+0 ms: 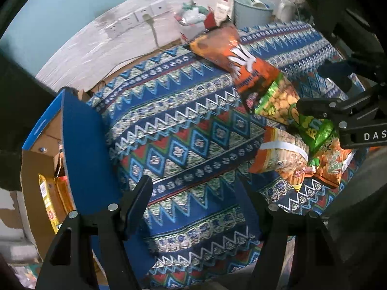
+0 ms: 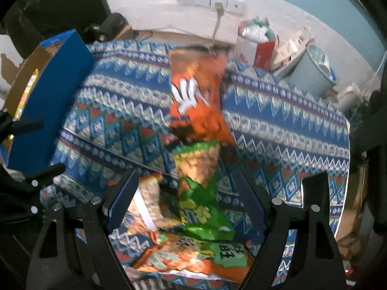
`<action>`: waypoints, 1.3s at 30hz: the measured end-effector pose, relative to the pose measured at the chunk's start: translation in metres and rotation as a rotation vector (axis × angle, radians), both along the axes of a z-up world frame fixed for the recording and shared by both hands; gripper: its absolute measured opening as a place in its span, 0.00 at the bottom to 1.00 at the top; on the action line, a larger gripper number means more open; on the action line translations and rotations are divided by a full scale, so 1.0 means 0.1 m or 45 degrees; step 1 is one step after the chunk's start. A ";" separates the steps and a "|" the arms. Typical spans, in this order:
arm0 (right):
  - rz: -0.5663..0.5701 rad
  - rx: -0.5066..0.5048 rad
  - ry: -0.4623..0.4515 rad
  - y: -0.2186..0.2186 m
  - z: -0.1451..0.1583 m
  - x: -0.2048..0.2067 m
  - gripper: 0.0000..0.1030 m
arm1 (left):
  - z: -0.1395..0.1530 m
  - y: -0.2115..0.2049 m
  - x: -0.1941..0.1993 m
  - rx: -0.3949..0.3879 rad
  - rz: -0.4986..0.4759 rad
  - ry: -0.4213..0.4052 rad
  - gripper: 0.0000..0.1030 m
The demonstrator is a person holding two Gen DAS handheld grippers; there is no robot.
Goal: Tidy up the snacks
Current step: 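Move both grippers back over the snack pile, then grasp a beige strapped snack bag with the left gripper while the right gripper grasps a green peanut bag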
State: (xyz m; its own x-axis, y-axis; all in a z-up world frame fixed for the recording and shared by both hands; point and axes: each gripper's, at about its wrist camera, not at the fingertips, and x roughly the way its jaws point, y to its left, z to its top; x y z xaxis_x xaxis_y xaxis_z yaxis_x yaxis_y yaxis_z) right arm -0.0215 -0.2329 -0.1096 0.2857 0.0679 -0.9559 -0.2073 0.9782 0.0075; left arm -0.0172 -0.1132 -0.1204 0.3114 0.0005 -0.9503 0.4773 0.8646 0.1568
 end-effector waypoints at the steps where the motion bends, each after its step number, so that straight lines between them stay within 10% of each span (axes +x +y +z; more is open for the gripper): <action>1: 0.000 -0.007 0.014 -0.03 -0.05 -0.01 0.79 | -0.03 -0.04 0.00 0.010 -0.009 0.003 0.70; 20: 0.029 0.018 0.215 -0.16 -0.71 0.00 0.76 | -0.62 -0.34 0.24 0.125 0.012 0.138 0.71; 39: -0.084 0.181 0.122 -0.22 -0.53 0.04 0.33 | -0.41 -0.16 0.53 0.058 0.206 0.115 0.74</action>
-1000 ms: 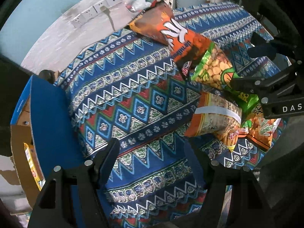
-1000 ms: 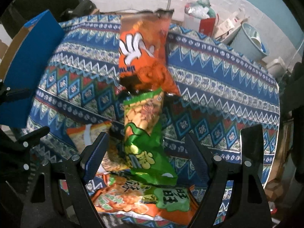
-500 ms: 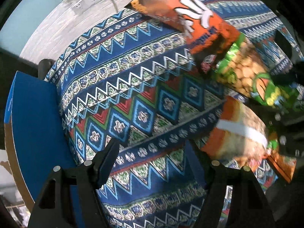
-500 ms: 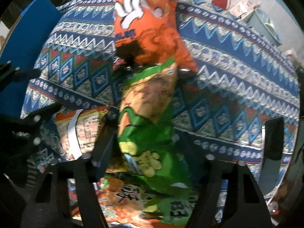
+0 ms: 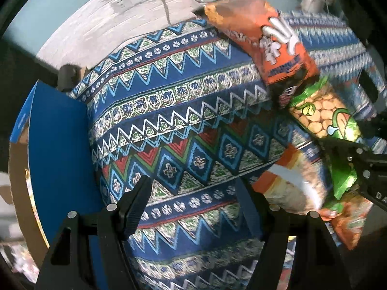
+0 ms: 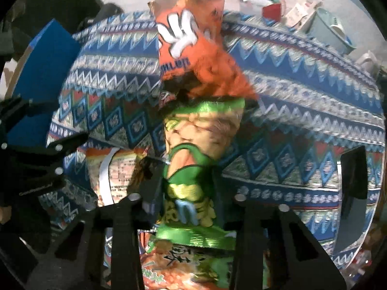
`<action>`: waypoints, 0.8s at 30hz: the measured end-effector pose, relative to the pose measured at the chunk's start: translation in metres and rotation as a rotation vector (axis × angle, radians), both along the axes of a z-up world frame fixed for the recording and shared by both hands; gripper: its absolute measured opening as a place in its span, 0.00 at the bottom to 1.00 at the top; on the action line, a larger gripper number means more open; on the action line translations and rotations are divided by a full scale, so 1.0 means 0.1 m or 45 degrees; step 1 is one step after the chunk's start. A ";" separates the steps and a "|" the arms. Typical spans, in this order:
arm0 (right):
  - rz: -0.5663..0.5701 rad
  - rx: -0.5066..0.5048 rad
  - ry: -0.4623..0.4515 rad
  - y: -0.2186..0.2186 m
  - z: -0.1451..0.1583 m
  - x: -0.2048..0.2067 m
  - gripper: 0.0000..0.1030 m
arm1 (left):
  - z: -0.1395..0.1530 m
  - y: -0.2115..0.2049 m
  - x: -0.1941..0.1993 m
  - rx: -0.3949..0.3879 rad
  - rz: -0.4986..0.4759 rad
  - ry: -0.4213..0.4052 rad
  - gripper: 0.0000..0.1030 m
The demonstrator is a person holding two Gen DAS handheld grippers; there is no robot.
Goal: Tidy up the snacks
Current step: 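Grasp a beige strapped snack bag with the left gripper while the right gripper grasps a green peanut bag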
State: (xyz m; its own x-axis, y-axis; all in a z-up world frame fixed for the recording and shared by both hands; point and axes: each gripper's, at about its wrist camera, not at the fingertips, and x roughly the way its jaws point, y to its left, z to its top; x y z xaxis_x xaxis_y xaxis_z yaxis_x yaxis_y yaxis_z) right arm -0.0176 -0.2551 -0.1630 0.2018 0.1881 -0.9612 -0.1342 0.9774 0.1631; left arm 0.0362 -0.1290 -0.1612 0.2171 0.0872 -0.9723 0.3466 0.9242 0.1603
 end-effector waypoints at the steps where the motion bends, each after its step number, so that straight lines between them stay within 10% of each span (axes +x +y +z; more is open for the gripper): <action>1: -0.001 0.003 -0.014 -0.02 0.04 0.00 0.33 | 0.05 0.01 0.00 -0.027 0.025 0.004 0.78; 13: -0.054 -0.085 -0.089 -0.40 0.26 -0.15 0.33 | -0.01 -0.45 -0.20 -0.217 0.195 0.176 0.80; 24: -0.127 -0.071 -0.074 -0.70 0.13 -0.20 0.32 | -0.34 -0.73 -0.22 -0.196 0.265 0.206 0.80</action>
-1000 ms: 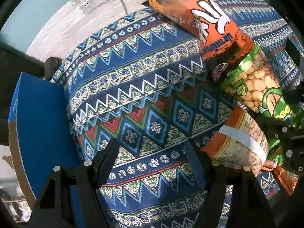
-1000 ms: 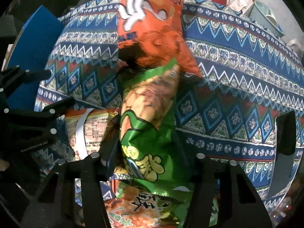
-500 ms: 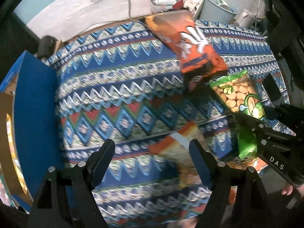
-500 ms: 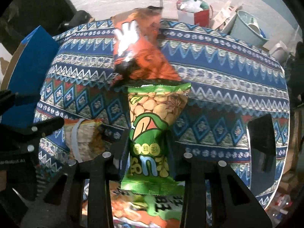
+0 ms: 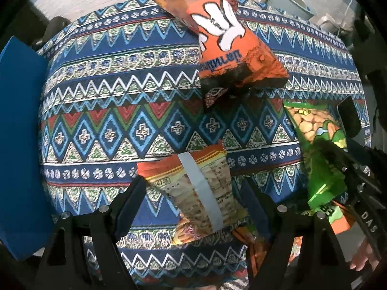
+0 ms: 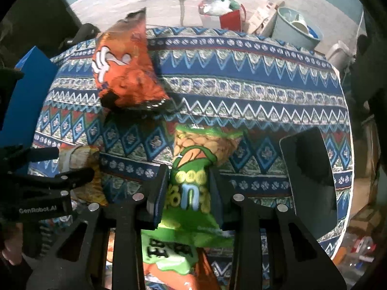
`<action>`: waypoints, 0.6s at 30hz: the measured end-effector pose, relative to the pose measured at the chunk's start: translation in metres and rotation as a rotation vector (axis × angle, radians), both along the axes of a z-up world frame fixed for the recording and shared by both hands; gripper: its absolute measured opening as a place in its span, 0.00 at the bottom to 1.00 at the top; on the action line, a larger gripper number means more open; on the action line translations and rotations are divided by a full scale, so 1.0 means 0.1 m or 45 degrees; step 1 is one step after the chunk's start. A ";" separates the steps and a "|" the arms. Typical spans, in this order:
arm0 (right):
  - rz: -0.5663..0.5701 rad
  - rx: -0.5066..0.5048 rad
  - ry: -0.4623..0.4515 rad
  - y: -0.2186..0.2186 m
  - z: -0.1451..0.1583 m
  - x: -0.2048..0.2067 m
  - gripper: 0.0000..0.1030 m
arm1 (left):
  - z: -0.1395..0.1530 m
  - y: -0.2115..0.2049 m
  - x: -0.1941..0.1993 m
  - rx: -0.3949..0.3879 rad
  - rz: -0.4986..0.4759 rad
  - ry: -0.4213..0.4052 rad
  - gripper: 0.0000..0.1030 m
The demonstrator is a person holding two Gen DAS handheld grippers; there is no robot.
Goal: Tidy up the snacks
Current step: 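Grasp a beige strapped snack bag with the left gripper while the right gripper grasps a green peanut bag, then carry the beige bag with the left gripper while the right gripper carries the green bag to the box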
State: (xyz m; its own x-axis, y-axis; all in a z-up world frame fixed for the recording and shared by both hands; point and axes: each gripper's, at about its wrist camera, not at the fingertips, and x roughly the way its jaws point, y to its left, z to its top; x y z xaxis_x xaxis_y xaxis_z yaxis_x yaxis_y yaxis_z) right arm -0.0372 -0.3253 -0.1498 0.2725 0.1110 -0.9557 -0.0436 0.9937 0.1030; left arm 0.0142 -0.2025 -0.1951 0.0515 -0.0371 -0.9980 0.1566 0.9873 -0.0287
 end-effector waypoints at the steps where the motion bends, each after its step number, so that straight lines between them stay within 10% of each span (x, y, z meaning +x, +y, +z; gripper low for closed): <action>1: -0.005 0.001 0.004 -0.01 -0.01 0.01 0.32 | -0.05 -0.03 -0.01 0.014 -0.017 0.007 0.80; 7: 0.001 -0.017 0.060 0.00 -0.17 0.08 0.35 | -0.33 -0.16 -0.04 0.055 -0.100 0.019 0.77; 13: 0.016 -0.064 0.142 0.03 -0.42 0.13 0.39 | -0.40 -0.07 -0.04 0.023 -0.127 -0.002 0.44; 18: 0.006 -0.070 0.088 0.01 -0.31 0.15 0.33 | -0.43 0.07 0.05 0.002 -0.155 -0.006 0.40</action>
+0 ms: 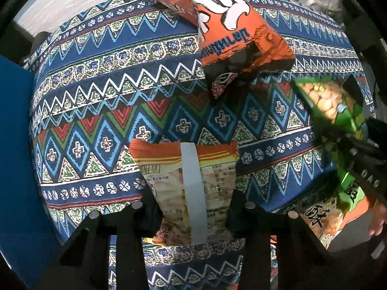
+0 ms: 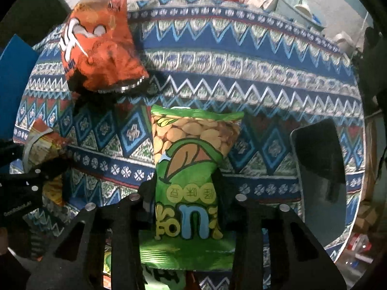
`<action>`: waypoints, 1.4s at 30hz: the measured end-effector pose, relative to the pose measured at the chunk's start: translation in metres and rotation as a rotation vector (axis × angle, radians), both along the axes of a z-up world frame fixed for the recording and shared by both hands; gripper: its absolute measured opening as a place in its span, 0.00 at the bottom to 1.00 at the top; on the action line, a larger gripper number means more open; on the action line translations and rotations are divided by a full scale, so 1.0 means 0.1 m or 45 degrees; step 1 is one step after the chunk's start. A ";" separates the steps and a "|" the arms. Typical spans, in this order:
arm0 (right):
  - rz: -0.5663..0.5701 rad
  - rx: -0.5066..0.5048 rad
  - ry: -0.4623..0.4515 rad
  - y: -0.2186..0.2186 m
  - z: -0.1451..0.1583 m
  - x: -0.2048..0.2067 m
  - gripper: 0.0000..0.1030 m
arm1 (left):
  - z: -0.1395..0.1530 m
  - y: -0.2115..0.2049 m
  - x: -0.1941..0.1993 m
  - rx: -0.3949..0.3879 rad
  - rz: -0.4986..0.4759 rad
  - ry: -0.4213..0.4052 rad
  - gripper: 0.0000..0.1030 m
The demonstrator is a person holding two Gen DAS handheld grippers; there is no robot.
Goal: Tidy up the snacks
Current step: 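Carry the beige bag with the left gripper while the right gripper carries the green bag to the box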
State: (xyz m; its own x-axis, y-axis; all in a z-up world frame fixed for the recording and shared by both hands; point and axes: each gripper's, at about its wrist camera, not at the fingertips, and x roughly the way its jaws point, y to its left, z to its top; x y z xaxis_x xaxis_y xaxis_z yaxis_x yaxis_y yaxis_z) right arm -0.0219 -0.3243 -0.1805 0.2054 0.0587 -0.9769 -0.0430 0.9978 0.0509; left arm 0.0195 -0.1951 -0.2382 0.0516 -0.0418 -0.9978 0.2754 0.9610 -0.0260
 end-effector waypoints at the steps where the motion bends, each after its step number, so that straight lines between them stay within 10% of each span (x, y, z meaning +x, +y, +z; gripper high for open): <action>1: -0.005 -0.001 -0.016 0.00 0.04 0.01 0.33 | 0.02 0.04 0.00 0.002 -0.006 -0.004 0.39; 42: 0.182 0.098 -0.417 1.14 1.49 0.20 0.32 | 1.82 1.18 -0.13 0.070 -0.072 -0.592 0.38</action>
